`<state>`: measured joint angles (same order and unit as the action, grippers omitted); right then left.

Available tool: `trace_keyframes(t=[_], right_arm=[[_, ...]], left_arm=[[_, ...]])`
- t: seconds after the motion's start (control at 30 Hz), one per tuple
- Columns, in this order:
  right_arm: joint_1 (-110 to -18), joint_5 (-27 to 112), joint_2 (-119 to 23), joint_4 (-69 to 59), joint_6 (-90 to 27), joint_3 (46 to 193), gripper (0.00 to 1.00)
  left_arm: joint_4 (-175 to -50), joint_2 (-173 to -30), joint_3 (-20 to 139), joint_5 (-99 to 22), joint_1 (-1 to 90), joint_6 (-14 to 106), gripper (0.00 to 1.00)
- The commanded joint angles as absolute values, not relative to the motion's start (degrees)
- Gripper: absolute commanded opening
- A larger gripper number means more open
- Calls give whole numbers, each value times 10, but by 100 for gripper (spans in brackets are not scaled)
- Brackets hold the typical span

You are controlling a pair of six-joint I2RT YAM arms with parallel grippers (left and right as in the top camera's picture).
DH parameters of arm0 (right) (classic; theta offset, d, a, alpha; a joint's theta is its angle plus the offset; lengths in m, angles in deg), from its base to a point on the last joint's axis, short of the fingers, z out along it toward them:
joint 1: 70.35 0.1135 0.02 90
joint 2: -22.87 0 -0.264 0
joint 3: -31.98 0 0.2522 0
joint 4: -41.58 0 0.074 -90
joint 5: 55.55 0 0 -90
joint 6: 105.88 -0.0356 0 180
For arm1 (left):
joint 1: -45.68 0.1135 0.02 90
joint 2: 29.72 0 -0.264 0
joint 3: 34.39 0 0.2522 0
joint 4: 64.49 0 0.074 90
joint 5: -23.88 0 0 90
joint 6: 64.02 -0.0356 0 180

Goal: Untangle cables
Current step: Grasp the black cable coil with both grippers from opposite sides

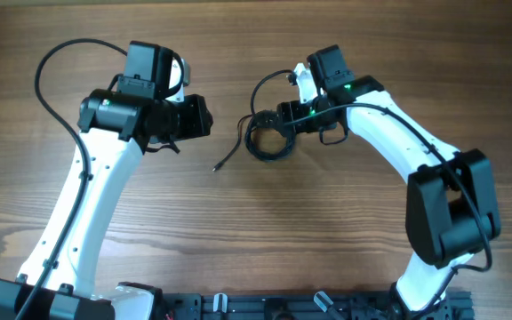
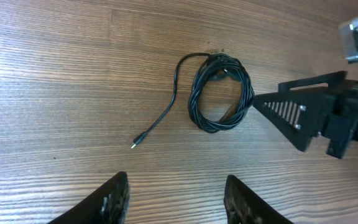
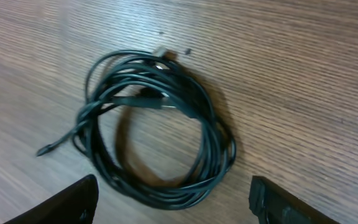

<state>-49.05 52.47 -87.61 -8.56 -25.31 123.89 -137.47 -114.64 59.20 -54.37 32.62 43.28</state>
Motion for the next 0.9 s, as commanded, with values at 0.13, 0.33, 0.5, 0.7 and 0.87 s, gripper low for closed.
trace_keyframes(t=[0.13,0.33,0.5,0.7,0.87], right_arm=[[-486,503,-939,-38,-227,1240,72],[-473,503,-973,6,-218,1240,62],[-473,503,-977,15,-225,1240,9],[-473,506,-948,-49,-239,1245,4],[-473,499,-751,-63,-238,1245,4]], left_arm=[[-1389,-1150,602,-553,323,432,46],[-1390,-1150,602,-553,323,432,43],[-1391,-1150,602,-553,323,432,48],[-1399,-1150,602,-553,323,432,54],[-1418,-1150,600,-548,323,432,82]])
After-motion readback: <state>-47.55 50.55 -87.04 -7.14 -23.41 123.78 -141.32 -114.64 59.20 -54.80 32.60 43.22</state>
